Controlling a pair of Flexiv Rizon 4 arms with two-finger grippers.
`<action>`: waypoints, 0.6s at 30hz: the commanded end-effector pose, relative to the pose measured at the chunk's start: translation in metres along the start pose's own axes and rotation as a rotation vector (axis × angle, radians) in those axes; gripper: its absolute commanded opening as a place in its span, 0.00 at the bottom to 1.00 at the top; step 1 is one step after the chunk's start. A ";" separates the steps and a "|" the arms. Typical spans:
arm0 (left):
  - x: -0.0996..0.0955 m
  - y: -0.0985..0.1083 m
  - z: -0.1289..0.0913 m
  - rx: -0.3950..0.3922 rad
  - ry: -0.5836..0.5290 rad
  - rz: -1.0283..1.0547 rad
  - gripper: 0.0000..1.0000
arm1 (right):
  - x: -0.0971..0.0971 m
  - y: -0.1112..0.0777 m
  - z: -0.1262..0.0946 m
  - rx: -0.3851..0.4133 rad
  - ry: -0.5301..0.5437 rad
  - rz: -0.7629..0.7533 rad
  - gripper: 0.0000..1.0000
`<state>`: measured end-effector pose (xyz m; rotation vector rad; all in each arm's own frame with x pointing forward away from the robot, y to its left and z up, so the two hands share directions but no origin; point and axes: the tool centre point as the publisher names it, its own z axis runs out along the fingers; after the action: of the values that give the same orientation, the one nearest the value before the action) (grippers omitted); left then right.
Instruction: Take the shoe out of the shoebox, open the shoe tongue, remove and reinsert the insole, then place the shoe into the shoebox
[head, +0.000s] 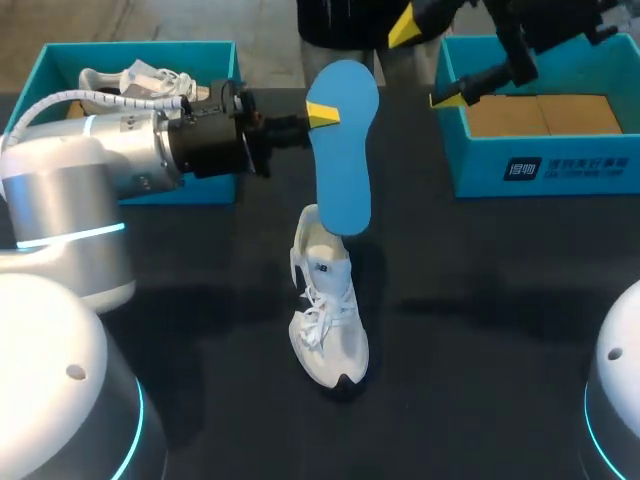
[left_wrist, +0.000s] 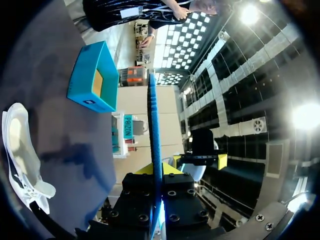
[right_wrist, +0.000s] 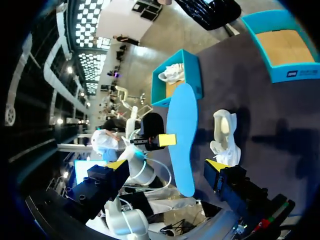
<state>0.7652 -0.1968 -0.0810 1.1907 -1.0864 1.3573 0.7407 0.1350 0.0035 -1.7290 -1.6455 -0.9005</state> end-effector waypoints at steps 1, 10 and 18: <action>-0.003 -0.004 0.003 0.002 -0.001 -0.004 0.00 | 0.014 -0.003 0.007 -0.019 -0.293 0.017 1.00; -0.004 -0.011 0.004 0.008 -0.008 -0.003 0.00 | 0.028 -0.004 0.028 0.016 -0.580 0.130 1.00; -0.005 -0.016 0.004 0.010 -0.007 -0.011 0.00 | 0.033 -0.002 0.038 0.053 -0.702 0.098 1.00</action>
<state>0.7797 -0.1975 -0.0840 1.2079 -1.0767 1.3549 0.7317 0.1757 0.0054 -2.0354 -1.7538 -0.5499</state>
